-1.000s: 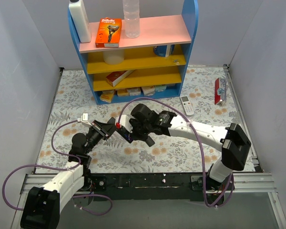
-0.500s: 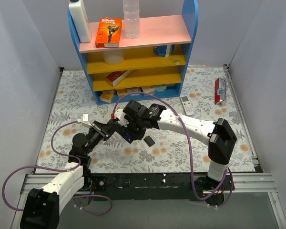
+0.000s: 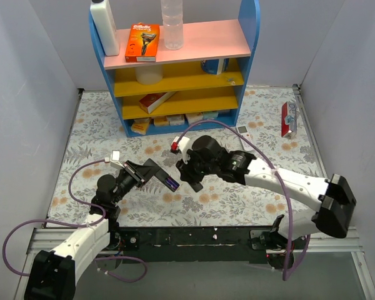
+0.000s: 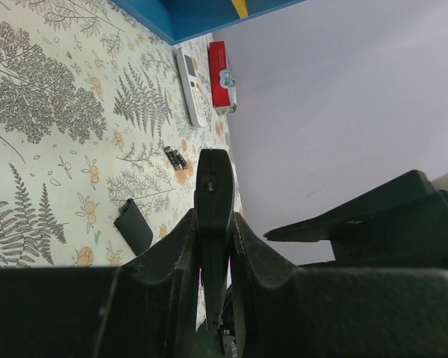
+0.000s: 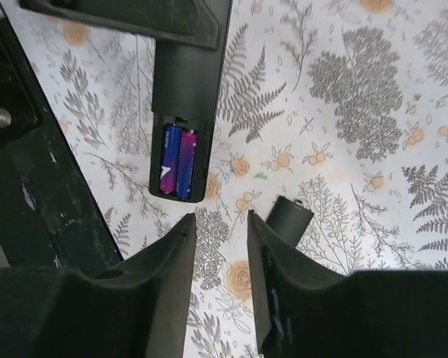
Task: Load the batteries into the remote control
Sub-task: Load the battery into the remote control.
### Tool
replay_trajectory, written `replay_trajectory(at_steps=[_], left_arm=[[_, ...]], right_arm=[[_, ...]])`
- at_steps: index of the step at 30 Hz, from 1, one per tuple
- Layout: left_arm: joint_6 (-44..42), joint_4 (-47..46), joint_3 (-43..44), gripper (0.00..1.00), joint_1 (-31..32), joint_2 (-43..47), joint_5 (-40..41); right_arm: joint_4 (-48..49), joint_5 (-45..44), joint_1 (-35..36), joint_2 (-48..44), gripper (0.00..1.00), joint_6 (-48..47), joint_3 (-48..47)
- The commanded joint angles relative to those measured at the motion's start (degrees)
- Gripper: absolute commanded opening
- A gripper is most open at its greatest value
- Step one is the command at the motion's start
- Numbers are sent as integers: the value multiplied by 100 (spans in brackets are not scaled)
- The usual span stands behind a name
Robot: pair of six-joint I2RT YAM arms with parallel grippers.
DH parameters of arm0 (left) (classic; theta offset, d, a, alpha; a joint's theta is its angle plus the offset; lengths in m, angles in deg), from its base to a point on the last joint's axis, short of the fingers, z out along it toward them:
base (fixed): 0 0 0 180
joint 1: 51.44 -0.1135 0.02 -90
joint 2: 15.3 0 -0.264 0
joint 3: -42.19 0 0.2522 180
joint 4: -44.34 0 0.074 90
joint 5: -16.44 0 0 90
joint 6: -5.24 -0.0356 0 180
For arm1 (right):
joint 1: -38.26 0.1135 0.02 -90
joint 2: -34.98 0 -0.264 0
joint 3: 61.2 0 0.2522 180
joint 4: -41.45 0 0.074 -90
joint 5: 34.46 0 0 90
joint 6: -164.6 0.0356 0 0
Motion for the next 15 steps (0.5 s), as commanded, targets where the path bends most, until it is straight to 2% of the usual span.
replay_trajectory(at_steps=[1, 3, 4, 5, 10, 15], left_arm=[[-83, -52, -304, 0, 12, -66, 11], [-101, 35, -277, 0, 12, 13, 29], [-153, 105, -260, 0, 12, 65, 55], [-197, 289, -242, 0, 12, 109, 81], [-610, 1194, -24, 0, 12, 566, 406], [-707, 1925, -22, 0, 3, 1058, 740]], right_arm=[[1478, -237, -43, -828, 52, 411, 654], [1706, -814, -61, -1118, 64, 508, 1068], [1716, -931, -113, -1172, 76, 517, 1191], [1655, -993, -157, -1190, 81, 526, 1366], [953, -1441, -342, -813, 82, 798, 1552], [828, -1407, -342, -365, 82, 1141, 1763]])
